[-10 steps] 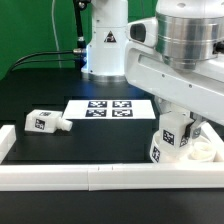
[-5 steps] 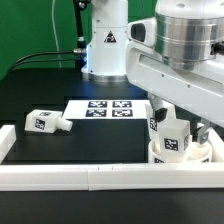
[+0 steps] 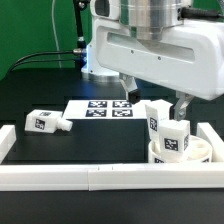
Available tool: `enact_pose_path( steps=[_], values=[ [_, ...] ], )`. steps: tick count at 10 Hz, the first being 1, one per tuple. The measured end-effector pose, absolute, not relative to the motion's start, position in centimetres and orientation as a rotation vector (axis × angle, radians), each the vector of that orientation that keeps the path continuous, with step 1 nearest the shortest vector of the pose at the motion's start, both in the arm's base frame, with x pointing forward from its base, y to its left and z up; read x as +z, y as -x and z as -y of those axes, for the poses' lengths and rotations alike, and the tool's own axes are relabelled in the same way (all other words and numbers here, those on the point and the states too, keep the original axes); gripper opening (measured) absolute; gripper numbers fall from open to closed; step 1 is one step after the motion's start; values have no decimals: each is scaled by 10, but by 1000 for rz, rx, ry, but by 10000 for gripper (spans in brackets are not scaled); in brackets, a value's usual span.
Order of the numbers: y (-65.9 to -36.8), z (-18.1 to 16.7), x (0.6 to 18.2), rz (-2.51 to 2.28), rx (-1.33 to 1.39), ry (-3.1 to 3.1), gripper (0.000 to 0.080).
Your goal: Assemble stool
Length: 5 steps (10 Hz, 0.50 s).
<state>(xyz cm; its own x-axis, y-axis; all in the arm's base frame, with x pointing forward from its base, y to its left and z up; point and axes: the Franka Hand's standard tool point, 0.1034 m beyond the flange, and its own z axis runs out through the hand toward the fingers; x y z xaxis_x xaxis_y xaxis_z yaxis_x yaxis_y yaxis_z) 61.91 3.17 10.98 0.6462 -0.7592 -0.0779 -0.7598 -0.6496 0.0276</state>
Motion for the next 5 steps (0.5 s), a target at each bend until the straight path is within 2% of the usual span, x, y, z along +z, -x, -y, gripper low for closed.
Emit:
enact_pose_path(
  steps=[3,5],
  values=[
    [-619,-27,108,-1223,117,2881,648],
    [-610,-1,115,-1168,111,2893,648]
  ],
)
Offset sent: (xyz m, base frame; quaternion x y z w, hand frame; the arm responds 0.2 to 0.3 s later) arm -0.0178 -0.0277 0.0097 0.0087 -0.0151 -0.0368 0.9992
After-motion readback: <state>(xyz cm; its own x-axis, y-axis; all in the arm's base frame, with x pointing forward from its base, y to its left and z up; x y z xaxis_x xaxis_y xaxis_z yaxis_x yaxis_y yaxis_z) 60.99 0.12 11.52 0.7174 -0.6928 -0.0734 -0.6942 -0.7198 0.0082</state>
